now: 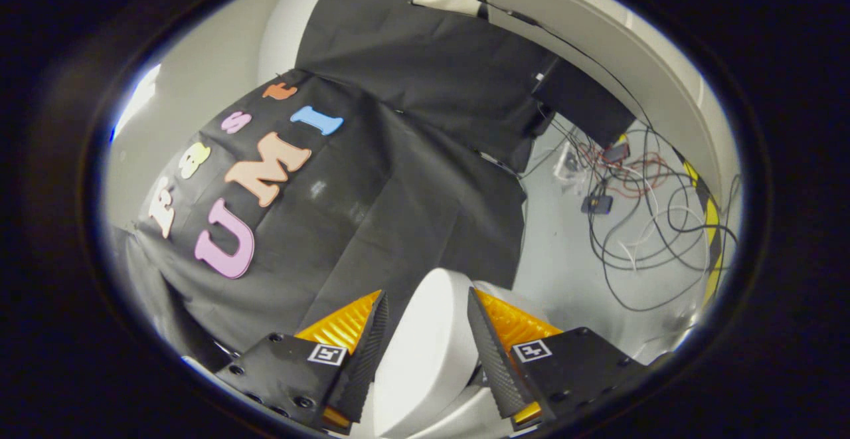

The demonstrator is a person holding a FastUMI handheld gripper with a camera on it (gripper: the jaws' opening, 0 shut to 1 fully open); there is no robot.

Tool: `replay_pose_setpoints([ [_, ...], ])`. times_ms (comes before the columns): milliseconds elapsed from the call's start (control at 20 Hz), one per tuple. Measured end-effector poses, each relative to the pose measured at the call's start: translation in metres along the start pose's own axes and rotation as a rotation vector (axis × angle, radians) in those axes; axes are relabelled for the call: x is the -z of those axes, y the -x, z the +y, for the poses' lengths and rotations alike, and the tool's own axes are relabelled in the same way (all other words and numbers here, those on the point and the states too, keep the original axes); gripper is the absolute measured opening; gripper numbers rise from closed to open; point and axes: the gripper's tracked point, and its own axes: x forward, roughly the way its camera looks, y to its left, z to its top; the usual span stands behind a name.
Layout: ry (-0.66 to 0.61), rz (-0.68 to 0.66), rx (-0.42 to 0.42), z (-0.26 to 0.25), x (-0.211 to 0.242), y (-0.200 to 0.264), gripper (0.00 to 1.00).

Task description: Open the toilet lid.

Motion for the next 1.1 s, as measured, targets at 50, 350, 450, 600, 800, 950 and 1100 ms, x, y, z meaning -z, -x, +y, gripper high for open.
replay_pose_setpoints([
  [50,-0.020,0.010,0.011,-0.006,0.009,0.002,0.76],
  [350,-0.033,0.080,0.070,-0.030,0.055,0.011,0.73],
  [450,-0.048,0.098,0.108,-0.042,0.061,0.008,0.66],
  [600,-0.080,0.065,0.103,-0.041,0.051,0.013,0.57],
  [800,-0.021,0.086,0.155,-0.053,0.052,0.022,0.44],
  [950,-0.021,0.133,0.142,-0.053,0.061,0.024,0.44],
  [1100,-0.063,0.149,0.127,-0.051,0.070,0.015,0.44],
])
